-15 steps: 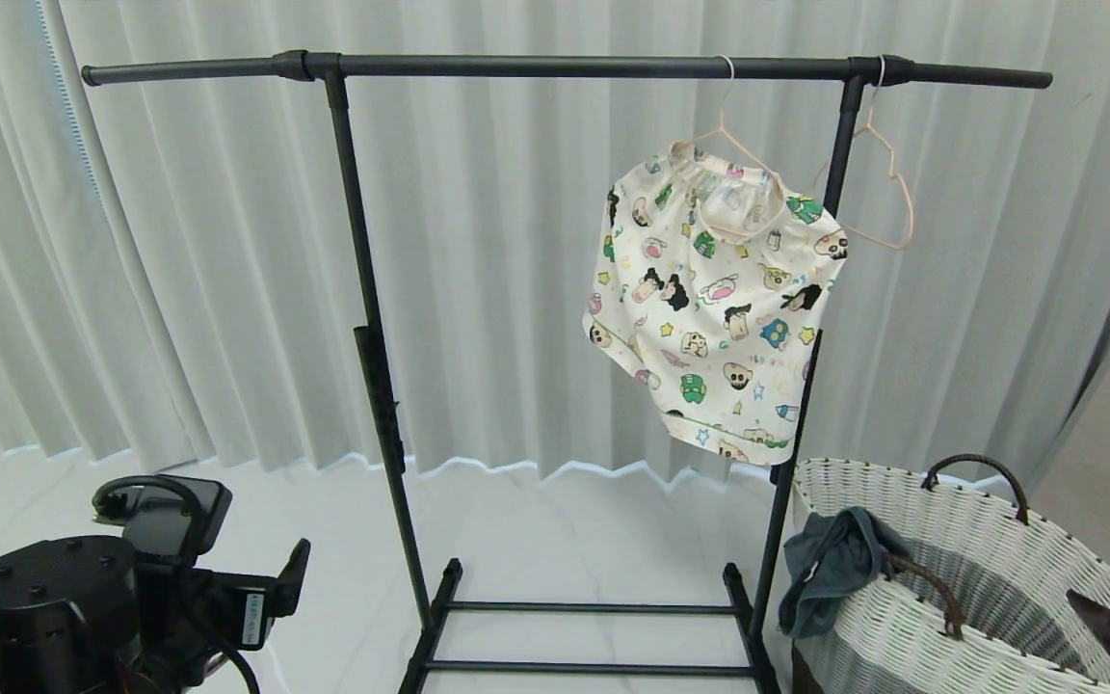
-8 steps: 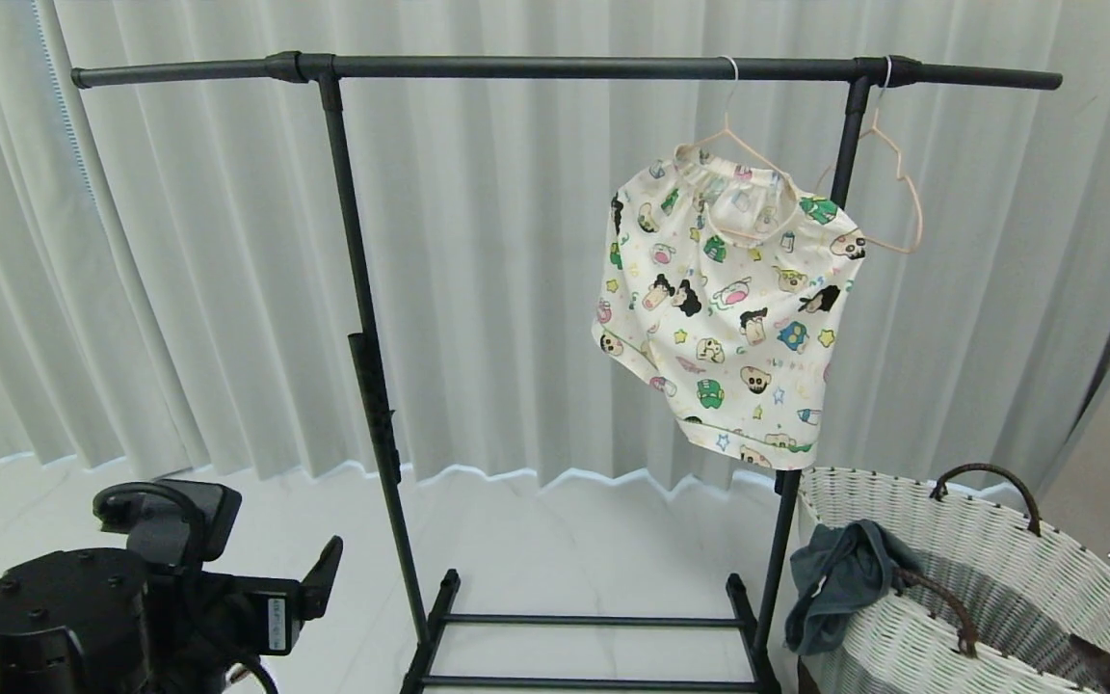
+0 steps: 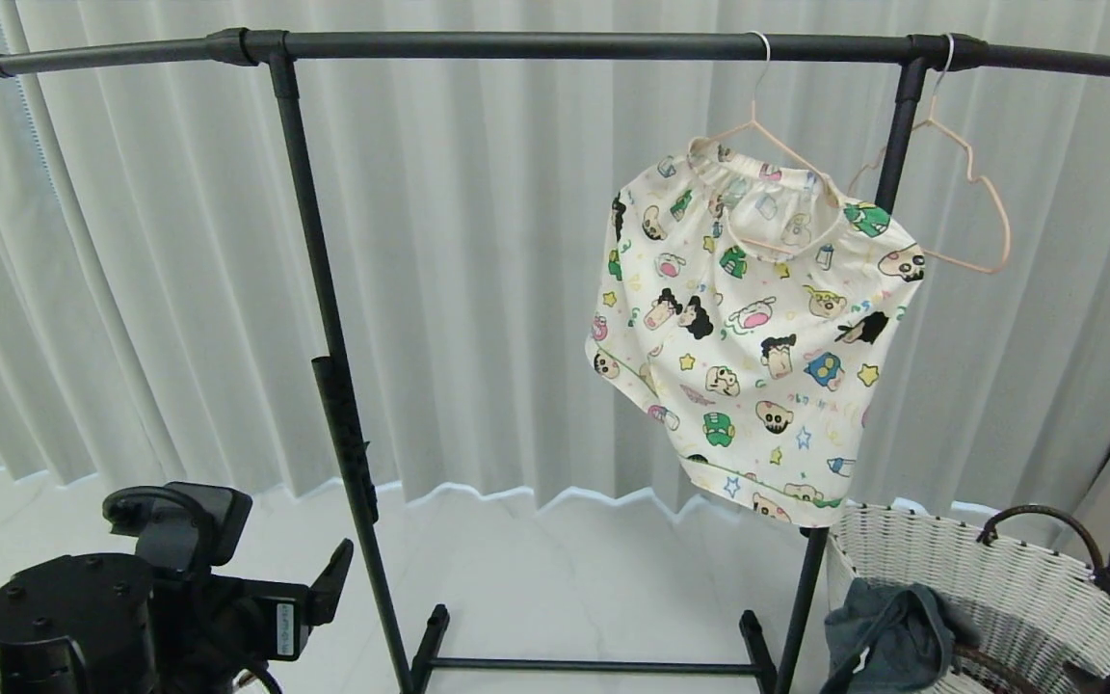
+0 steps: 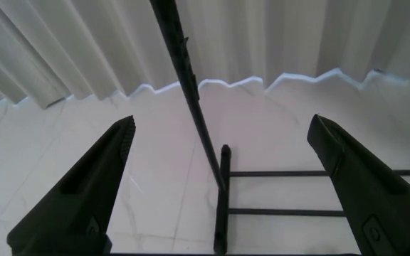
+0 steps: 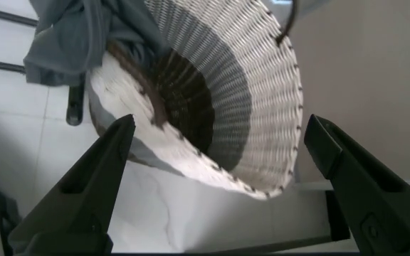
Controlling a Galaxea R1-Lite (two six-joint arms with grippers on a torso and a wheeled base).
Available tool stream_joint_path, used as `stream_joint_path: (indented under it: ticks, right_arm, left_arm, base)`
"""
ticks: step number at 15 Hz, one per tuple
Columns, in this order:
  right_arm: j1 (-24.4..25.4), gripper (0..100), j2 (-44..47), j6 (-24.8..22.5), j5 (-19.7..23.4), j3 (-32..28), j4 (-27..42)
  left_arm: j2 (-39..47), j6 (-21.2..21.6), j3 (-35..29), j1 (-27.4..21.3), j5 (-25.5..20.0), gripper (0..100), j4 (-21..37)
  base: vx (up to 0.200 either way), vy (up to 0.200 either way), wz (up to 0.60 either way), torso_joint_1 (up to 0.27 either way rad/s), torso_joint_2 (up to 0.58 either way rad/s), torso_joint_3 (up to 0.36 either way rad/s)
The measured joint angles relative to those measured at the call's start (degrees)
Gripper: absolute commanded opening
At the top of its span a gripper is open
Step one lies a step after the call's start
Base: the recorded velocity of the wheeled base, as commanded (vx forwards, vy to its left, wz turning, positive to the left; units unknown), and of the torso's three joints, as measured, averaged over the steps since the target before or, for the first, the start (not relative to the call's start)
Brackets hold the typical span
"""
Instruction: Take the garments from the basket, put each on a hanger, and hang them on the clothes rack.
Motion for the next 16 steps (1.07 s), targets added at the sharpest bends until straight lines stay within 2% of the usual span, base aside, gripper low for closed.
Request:
stream_joint_path:
  ticks: [2,5,12,16]
  right_arm:
    - [0.06,100,1.96,0.22,1.34,0.41,-1.78]
    - [0.15,100,6.89,0.24,6.24,2.69,-8.55]
    - [1.00,100,24.92,0.05,8.95,4.99,-28.04]
    - [1.96,100,33.79,-0.23,10.19,2.62,-30.20]
  left_arm:
    - [0.02,-0.05,0.00,-0.30,-0.01,100,0.00]
    - [-0.01,-0.16,0.00,-2.08,0.00,100,0.00]
    - [-0.01,-0.32,0.00,-4.02,0.10,100,0.00]
    - [0.05,-0.34,0.00,-4.18,1.37,100,0.00]
  base:
    - [0.000,0.000,0.00,0.000,0.00,0.000]
    - [0.000,0.000,0.00,0.000,0.00,0.000]
    - [0.000,0.000,0.00,0.000,0.00,0.000]
    - [0.000,0.000,0.00,0.000,0.00,0.000]
